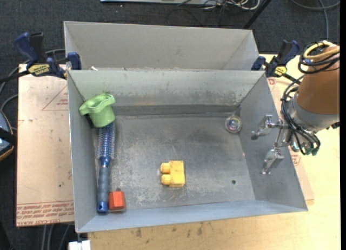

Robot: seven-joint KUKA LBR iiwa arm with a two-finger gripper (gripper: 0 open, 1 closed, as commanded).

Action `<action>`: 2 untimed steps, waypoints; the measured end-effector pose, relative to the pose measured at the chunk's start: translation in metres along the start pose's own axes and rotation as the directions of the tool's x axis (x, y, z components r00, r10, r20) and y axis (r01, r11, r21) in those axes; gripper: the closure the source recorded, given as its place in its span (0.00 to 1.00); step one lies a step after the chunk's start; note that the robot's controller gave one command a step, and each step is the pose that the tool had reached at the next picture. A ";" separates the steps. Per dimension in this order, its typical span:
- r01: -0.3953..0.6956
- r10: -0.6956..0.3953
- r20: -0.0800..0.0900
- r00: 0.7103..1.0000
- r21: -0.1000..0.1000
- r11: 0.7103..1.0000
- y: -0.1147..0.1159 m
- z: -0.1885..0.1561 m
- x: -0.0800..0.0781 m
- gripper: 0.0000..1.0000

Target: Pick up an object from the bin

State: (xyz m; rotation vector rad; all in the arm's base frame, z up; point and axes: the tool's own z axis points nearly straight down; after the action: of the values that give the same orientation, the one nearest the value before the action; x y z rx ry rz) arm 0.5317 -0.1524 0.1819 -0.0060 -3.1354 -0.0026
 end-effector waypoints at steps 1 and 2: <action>0.070 -0.070 0.015 0.997 0.000 0.998 0.068 0.098 0.047 0.00; 0.154 -0.154 0.011 0.988 -0.003 0.988 0.206 0.089 0.004 0.00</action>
Offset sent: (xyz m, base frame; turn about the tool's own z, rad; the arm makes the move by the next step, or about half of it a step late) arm -0.0491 0.0653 -0.0956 -0.0671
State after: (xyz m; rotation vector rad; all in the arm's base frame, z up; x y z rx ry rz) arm 0.5277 0.0534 0.0930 0.2362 -3.1376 -0.0091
